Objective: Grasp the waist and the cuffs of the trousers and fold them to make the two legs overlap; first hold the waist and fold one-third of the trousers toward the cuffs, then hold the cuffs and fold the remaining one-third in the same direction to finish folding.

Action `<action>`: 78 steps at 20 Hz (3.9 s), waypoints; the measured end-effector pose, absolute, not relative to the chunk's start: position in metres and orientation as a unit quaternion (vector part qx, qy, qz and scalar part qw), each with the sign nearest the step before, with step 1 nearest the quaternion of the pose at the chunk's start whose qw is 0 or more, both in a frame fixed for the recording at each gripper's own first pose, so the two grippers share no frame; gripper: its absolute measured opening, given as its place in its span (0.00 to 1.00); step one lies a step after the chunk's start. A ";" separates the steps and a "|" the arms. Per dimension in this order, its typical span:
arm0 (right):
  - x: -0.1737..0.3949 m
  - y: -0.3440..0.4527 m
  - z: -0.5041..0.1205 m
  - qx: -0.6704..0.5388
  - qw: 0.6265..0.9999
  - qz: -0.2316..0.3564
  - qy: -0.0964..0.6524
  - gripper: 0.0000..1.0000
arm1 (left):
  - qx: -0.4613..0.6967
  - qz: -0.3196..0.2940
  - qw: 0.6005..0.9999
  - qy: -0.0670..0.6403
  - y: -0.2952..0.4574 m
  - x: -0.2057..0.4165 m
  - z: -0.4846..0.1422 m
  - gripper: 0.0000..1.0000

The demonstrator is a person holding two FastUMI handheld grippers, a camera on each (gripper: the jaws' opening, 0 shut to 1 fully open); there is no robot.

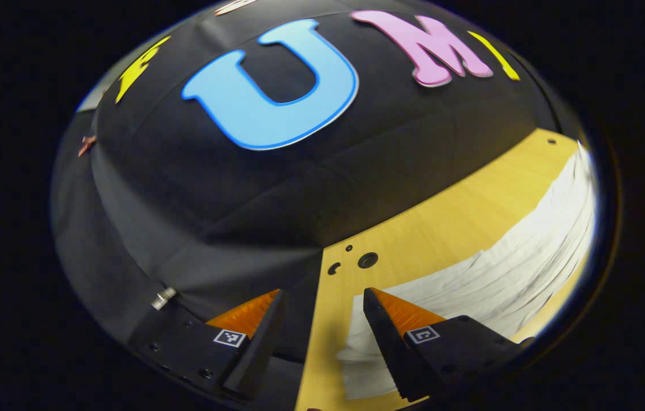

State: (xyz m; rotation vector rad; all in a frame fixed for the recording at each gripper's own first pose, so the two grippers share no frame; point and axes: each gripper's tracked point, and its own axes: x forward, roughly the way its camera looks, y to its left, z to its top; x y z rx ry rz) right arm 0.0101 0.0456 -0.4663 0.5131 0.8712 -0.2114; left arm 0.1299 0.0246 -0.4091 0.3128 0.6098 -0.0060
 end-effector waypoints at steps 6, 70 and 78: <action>-0.003 0.060 -0.483 0.371 0.796 -0.168 0.448 0.80 | -0.057 -0.038 0.935 0.347 0.012 0.121 -0.445 0.87; 0.021 0.032 -0.401 0.393 0.793 -0.194 0.424 0.05 | -0.328 0.075 0.786 0.518 -0.023 0.018 -0.550 0.07; 0.068 0.083 -0.306 0.335 0.863 -0.098 0.366 0.05 | -0.330 0.074 0.783 0.522 -0.029 -0.006 -0.543 0.07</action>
